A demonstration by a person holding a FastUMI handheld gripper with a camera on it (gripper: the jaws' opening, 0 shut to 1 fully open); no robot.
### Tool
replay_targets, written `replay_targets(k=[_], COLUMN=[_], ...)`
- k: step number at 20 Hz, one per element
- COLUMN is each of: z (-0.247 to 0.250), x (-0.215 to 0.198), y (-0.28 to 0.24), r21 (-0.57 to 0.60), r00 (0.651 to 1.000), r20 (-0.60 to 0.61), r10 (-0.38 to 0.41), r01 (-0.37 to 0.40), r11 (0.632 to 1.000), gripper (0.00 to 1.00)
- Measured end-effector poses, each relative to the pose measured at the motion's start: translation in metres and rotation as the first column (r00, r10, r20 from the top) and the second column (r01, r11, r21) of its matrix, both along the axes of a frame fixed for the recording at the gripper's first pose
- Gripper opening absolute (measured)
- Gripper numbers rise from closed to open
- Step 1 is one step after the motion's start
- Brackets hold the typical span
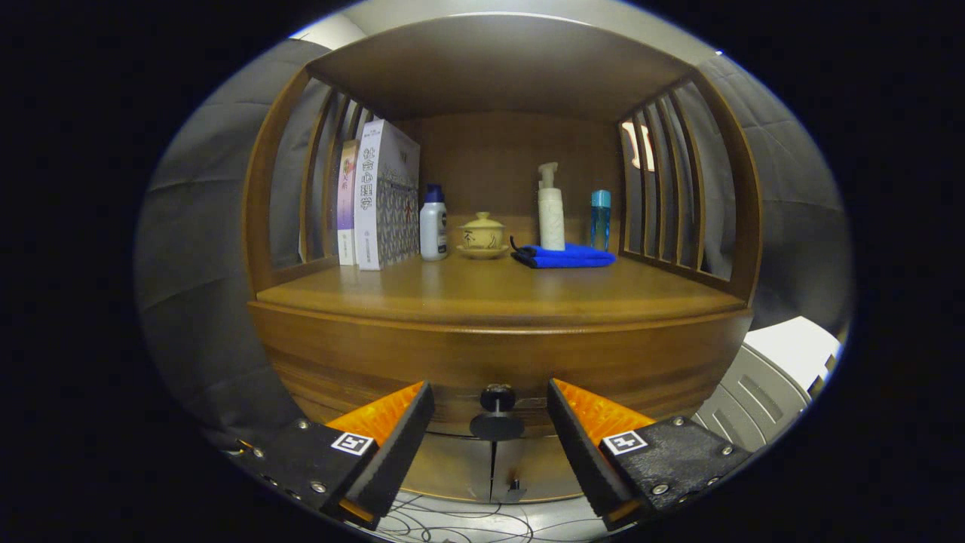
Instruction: Pull open the drawer, take out the items inside it, and place them on the countertop above the cabinet.
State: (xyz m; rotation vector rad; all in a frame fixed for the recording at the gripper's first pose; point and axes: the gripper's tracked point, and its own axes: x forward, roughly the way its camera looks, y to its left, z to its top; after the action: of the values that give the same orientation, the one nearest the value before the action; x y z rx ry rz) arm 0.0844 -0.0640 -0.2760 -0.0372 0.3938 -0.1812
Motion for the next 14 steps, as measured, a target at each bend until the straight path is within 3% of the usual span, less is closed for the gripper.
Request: replay_targets(k=[5, 10, 14], z=[-0.015, -0.033, -0.035], x=[0.005, 0.011, 0.011], y=[-0.004, -0.011, -0.01], r21=[-0.007, -0.035, -0.014], r00=[1.0, 0.998, 1.0], r20=[-0.022, -0.056, -0.019], r10=[-0.016, -0.019, -0.017], r01=[0.016, 0.017, 0.017], r11=[1.0, 0.999, 1.0], gripper=[0.85, 0.5, 0.4])
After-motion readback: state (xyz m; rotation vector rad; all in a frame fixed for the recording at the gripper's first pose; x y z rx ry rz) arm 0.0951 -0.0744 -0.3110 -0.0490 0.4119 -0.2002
